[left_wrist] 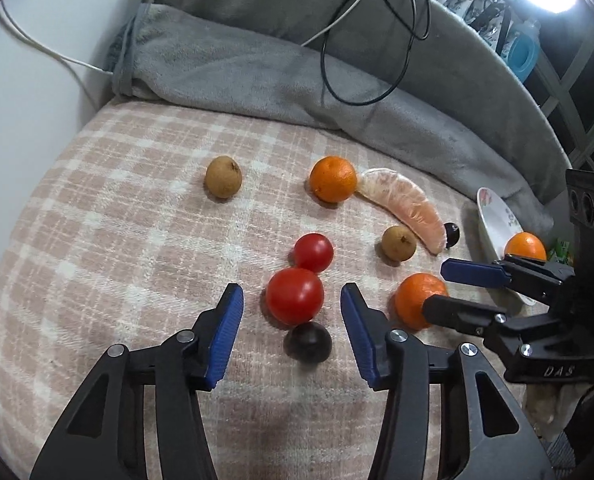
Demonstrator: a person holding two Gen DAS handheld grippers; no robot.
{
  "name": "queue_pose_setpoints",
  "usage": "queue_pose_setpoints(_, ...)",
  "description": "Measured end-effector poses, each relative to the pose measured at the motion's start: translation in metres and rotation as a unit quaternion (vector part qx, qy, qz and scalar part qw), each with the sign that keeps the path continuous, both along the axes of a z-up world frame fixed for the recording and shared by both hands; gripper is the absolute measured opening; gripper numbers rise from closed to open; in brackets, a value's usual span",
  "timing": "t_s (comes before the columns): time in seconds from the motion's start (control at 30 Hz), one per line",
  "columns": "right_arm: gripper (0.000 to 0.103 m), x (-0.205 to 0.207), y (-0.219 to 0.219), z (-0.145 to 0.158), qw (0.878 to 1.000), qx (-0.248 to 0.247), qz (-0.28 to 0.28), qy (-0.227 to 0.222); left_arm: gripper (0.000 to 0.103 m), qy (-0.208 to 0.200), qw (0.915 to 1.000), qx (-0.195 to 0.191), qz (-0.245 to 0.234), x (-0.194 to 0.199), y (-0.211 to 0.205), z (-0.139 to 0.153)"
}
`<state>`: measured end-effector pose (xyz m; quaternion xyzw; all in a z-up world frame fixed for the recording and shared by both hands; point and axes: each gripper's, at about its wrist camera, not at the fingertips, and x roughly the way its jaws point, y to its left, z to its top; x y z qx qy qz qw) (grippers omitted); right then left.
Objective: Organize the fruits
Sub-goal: 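Grasp a tangerine with the right tool while the left tool grasps a red cherry tomato, then carry the tangerine onto the plate with the right tool while the left tool places the tomato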
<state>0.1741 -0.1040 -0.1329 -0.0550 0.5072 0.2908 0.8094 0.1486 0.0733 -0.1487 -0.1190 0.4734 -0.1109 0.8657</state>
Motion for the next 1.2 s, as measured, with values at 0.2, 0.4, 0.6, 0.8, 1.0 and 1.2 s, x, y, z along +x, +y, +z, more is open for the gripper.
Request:
queue_pose_setpoints(0.2,0.055,0.002,0.006,-0.009,1.000,-0.009,0.006,0.005,0.046,0.002,1.0000,-0.001,-0.002,0.002,-0.001,-0.002)
queue_pose_setpoints(0.4,0.055,0.000,0.011,-0.013,1.000,-0.014,0.014,0.009,0.038,0.005,1.0000,-0.002,-0.007,0.003,0.000,-0.003)
queue_pose_setpoints(0.6,0.045,0.001,0.011,-0.016,1.000,-0.012,0.017,0.016,0.030,0.007,1.0000,0.003,-0.005,0.007,-0.005,-0.007)
queue_pose_setpoints(0.8,0.044,0.000,0.012,-0.015,1.000,-0.010,0.016,0.014,0.030,0.001,1.0000,0.005,-0.005,0.005,-0.008,-0.004)
queue_pose_setpoints(1.0,0.044,-0.006,-0.003,-0.002,1.000,0.002,0.006,0.002,0.030,-0.013,0.9999,0.001,-0.010,-0.001,-0.011,0.007)
queue_pose_setpoints(1.2,0.044,-0.007,-0.033,0.019,0.999,0.011,-0.023,-0.021,0.030,-0.029,0.9990,-0.008,-0.032,-0.007,-0.027,0.021)
